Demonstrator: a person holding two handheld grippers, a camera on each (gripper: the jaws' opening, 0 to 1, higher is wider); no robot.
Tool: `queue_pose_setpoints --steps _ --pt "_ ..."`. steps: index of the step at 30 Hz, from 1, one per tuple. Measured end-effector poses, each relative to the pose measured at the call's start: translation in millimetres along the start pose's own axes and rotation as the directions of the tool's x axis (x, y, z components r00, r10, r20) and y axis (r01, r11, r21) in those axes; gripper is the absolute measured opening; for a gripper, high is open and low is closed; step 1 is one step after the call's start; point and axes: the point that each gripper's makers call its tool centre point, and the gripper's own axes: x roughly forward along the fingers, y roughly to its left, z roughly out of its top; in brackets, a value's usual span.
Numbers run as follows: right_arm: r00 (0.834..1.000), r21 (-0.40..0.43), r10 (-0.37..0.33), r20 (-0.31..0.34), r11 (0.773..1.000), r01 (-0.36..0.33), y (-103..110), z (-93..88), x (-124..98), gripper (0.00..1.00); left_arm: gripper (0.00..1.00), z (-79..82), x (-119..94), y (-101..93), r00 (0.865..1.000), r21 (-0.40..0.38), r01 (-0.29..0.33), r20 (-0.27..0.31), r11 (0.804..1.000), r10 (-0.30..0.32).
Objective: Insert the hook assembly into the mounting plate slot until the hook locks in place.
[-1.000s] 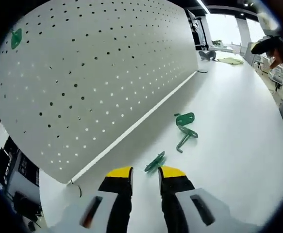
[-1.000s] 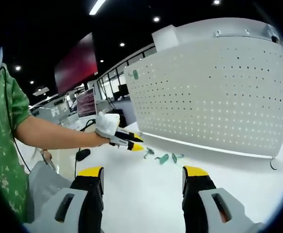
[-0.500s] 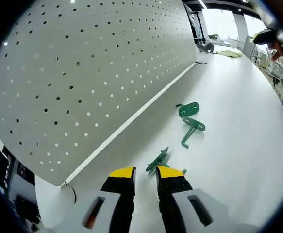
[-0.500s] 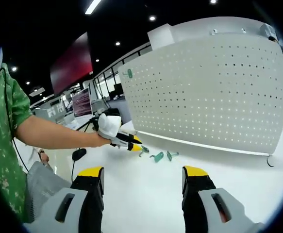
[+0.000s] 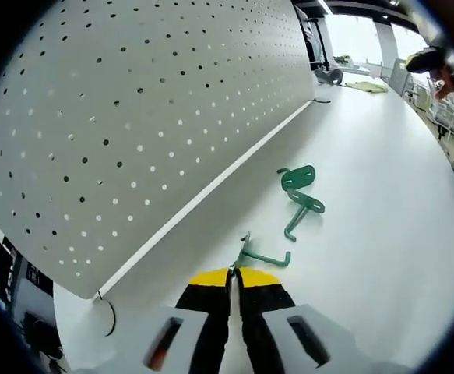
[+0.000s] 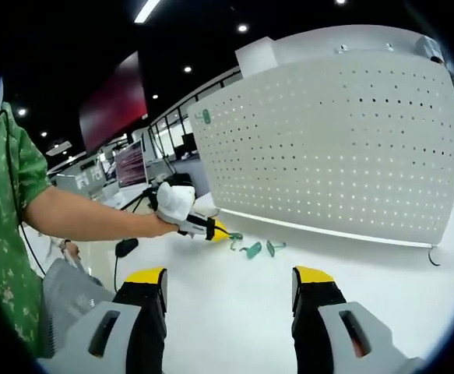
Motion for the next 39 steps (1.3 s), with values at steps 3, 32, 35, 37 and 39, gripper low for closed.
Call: queue_pose_setpoints --steps 3,32,35,37,39 --pt "1.0 -0.001 0.002 -0.001 1.0 -0.002 -0.1 -0.1 0.4 0.66 0.02 0.0 0.1 -0.9 1.0 -0.006 -0.001 -0.002 1.0 0.001" --pt "0.998 -0.027 0.057 0.002 0.998 -0.056 11.5 7.9 9.0 0.66 0.01 4.5 -40.0 -16.7 0.994 -0.259 0.038 0.108 0.965 -0.01" --pt "0.998 -0.033 0.066 0.006 0.997 -0.066 13.8 10.3 10.2 0.66 0.01 12.5 -54.3 -22.5 0.989 -0.296 0.059 0.15 0.953 -0.015" --pt "0.997 -0.038 0.074 0.008 0.997 -0.074 16.6 12.0 11.1 0.66 0.01 16.3 -61.2 -25.5 0.986 -0.306 0.069 0.167 0.949 -0.018" --pt "0.997 -0.043 0.082 0.009 0.996 -0.082 19.0 13.4 12.0 0.65 0.01 24.3 -71.7 -31.5 0.98 -0.312 0.087 0.197 0.946 -0.025"
